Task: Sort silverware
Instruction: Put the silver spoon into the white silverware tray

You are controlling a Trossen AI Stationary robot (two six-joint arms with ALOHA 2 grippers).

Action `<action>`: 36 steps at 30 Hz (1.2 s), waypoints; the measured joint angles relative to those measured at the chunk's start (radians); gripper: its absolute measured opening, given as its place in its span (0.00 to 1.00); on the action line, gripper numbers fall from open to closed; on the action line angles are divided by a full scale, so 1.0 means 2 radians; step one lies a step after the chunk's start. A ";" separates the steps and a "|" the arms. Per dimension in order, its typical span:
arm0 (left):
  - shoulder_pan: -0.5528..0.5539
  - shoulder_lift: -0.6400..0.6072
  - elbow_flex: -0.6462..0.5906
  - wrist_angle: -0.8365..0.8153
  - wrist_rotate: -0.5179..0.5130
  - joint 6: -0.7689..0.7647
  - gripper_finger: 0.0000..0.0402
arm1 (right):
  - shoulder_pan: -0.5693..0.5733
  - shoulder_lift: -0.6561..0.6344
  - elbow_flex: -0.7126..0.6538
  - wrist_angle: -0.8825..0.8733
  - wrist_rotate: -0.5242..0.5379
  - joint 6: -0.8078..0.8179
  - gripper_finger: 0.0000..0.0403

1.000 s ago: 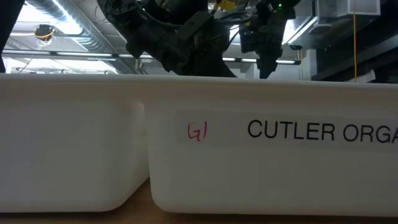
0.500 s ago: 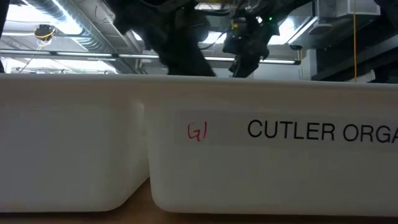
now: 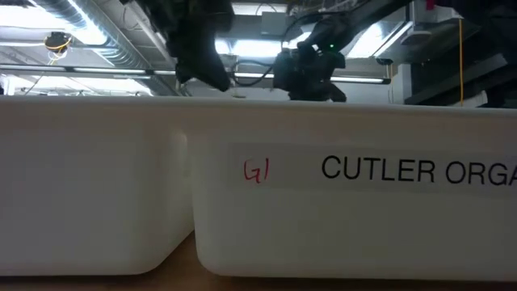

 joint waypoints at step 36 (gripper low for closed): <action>0.000 -0.014 0.000 -0.029 -0.019 -0.003 0.11 | 0.055 0.102 0.001 0.059 0.084 -0.066 0.27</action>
